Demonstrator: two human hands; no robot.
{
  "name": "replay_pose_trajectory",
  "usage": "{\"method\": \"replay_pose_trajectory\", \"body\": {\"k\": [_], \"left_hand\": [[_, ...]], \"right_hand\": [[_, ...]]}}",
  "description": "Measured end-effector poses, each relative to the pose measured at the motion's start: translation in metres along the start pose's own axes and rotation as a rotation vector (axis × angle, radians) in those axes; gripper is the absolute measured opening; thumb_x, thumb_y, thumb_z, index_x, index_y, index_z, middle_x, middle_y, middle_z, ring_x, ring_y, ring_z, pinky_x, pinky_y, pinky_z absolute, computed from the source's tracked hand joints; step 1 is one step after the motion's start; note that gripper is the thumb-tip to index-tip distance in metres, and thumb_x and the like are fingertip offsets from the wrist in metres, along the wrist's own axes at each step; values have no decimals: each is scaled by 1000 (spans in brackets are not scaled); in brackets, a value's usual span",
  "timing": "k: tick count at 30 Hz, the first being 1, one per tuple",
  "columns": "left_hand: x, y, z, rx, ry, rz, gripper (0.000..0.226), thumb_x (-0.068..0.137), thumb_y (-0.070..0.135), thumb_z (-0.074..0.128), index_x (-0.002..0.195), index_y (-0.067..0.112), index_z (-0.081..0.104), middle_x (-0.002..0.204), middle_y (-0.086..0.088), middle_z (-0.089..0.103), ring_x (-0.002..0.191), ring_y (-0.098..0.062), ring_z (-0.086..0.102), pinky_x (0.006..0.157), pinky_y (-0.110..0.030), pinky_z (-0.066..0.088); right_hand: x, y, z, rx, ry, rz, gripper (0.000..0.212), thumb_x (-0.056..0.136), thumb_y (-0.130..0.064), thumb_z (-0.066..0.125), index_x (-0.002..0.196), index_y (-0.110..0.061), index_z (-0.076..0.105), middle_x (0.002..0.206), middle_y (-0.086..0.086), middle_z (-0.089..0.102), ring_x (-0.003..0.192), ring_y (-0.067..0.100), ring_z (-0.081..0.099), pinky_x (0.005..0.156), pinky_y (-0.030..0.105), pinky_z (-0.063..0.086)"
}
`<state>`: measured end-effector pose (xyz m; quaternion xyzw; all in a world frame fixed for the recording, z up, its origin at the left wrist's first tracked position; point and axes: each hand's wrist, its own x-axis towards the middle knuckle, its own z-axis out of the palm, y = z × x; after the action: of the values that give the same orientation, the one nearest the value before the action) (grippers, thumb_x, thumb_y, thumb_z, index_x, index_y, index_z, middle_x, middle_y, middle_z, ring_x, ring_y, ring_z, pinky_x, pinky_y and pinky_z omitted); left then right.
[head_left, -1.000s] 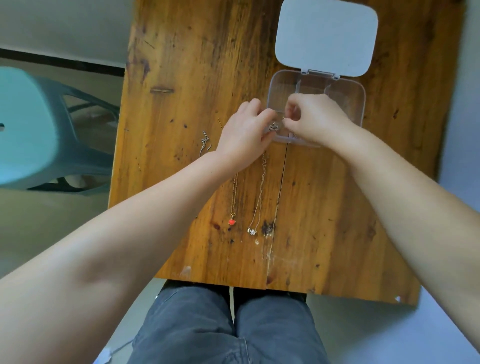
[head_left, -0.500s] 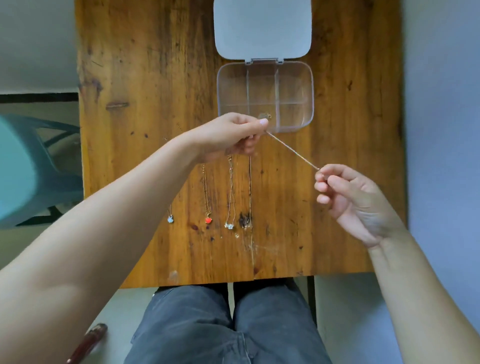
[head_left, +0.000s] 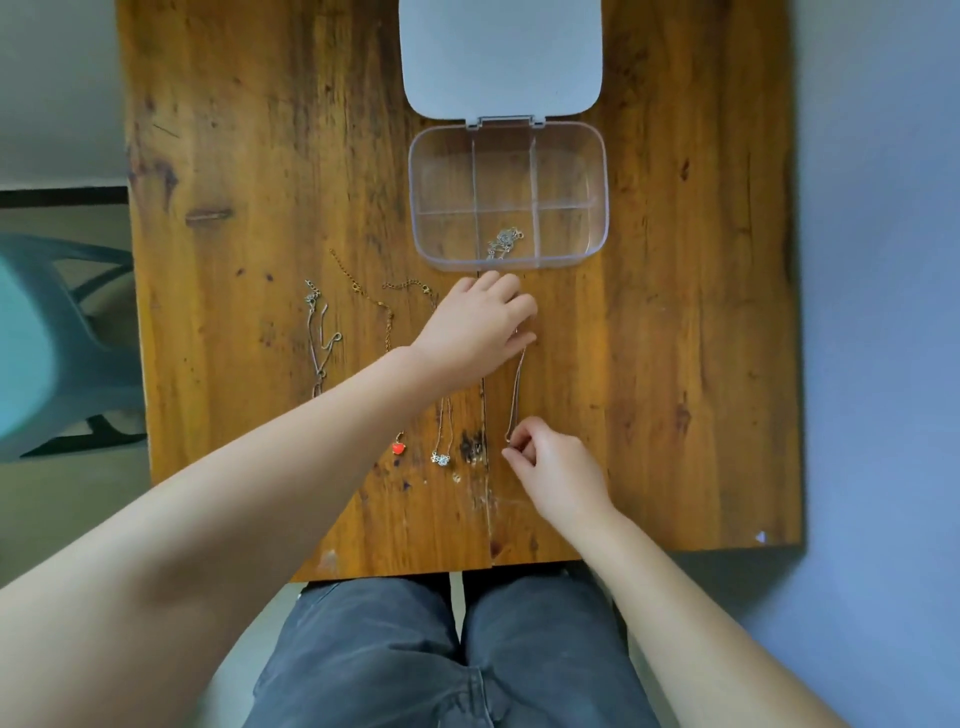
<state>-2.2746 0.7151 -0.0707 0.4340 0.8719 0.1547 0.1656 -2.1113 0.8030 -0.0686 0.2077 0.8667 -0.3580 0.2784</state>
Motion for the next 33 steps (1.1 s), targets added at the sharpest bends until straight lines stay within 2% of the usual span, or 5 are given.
{"method": "replay_pose_trajectory", "body": {"k": [7, 10, 17, 28, 33], "left_hand": [[-24, -40, -21, 32, 331, -321, 26, 88, 16, 60, 113, 9, 62, 92, -18, 57, 89, -37, 52, 72, -41, 41], [-27, -49, -21, 0, 303, -383, 22, 90, 21, 58, 107, 11, 66, 94, -17, 57, 92, -36, 50, 71, -40, 38], [-22, -48, -20, -82, 361, -460, 19, 90, 23, 57, 101, 13, 70, 88, -13, 58, 89, -33, 51, 70, -36, 33], [-20, -42, -22, -96, 341, -494, 21, 93, 24, 53, 107, 16, 67, 98, -10, 57, 99, -30, 48, 79, -36, 33], [-16, -24, -32, 13, 257, -559, 38, 88, 14, 49, 126, 15, 50, 126, -15, 47, 118, -34, 39, 96, -43, 32]], "right_hand": [[79, -63, -106, 0, 345, -315, 21, 95, -11, 49, 106, -12, 67, 103, 6, 69, 92, 18, 64, 76, 19, 45], [128, -98, -118, -309, 135, -386, 32, 93, -2, 42, 116, -11, 63, 116, 10, 64, 105, 25, 60, 89, 32, 50], [150, -107, -112, -803, -146, -381, 26, 89, -7, 47, 111, -9, 61, 101, 12, 61, 85, 29, 58, 69, 37, 51], [139, -99, -125, -444, -117, -425, 4, 89, -20, 62, 92, -20, 61, 92, -1, 60, 82, 13, 57, 67, 19, 43], [98, -88, -150, 177, 32, -407, 5, 91, -19, 60, 92, -20, 65, 82, -6, 65, 72, -1, 62, 64, 11, 51]]}}
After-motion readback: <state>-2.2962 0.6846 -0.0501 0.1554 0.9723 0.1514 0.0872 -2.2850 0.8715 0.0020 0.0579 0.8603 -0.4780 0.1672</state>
